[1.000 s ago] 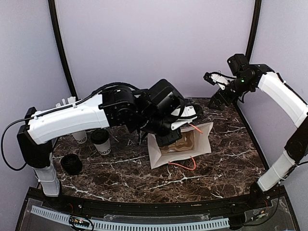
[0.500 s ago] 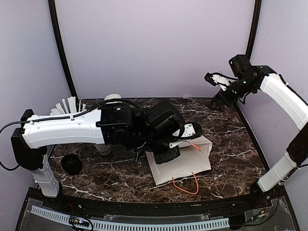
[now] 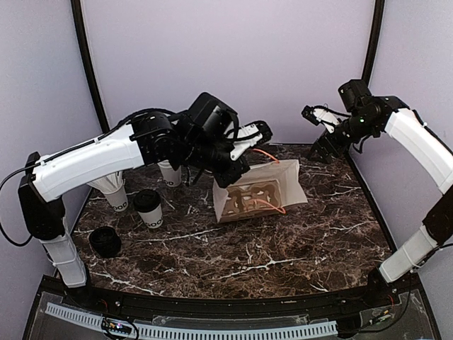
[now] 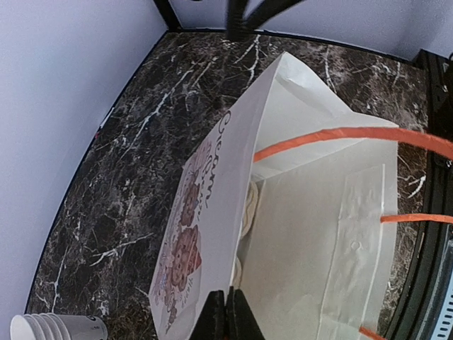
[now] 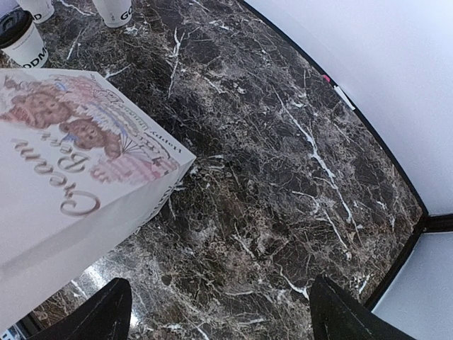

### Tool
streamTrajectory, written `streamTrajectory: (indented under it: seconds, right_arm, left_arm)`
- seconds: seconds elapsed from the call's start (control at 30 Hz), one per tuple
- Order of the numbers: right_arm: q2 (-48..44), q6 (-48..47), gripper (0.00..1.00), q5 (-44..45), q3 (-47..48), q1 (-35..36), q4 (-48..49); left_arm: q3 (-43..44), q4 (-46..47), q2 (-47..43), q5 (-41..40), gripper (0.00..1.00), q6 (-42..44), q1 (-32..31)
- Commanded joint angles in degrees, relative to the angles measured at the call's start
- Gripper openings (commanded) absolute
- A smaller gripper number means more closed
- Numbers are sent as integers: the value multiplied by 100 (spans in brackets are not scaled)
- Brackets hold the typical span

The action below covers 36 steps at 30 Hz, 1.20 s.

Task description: Pack the takeout coffee

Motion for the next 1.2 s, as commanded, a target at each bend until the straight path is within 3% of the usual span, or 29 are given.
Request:
streamTrajectory:
  seconds: [0.0, 0.1, 0.27, 0.37, 0.67, 0.77, 0.83, 1.07, 1.17]
  right_arm:
    - [-97, 8, 88, -76, -69, -33, 141]
    - [-26, 8, 88, -135, -45, -33, 130]
    - [61, -3, 88, -196, 27, -33, 97]
    - [75, -13, 88, -199, 37, -33, 97]
    - [273, -33, 88, -297, 161, -34, 24]
    - [311, -90, 88, -400, 274, -35, -61]
    - [233, -201, 88, -592, 300, -33, -113]
    - [-73, -503, 88, -1242, 267, -24, -157]
    - [-87, -519, 88, -1550, 295, -26, -171]
  left_arm:
    - [237, 286, -127, 696, 13, 257, 491]
    - [375, 479, 85, 680, 27, 402, 735]
    - [838, 380, 610, 794, 32, 441, 1223]
    - [1119, 357, 821, 792, 43, 411, 1377]
    - [1637, 469, 458, 500, 74, 224, 1429]
    - [1551, 460, 187, 260, 81, 131, 1425]
    - [1303, 393, -98, -22, 83, -6, 1428]
    - [-1062, 213, -1595, -876, 98, -1172, 1429]
    - [-1654, -532, -1918, -1452, 99, -1943, 1502]
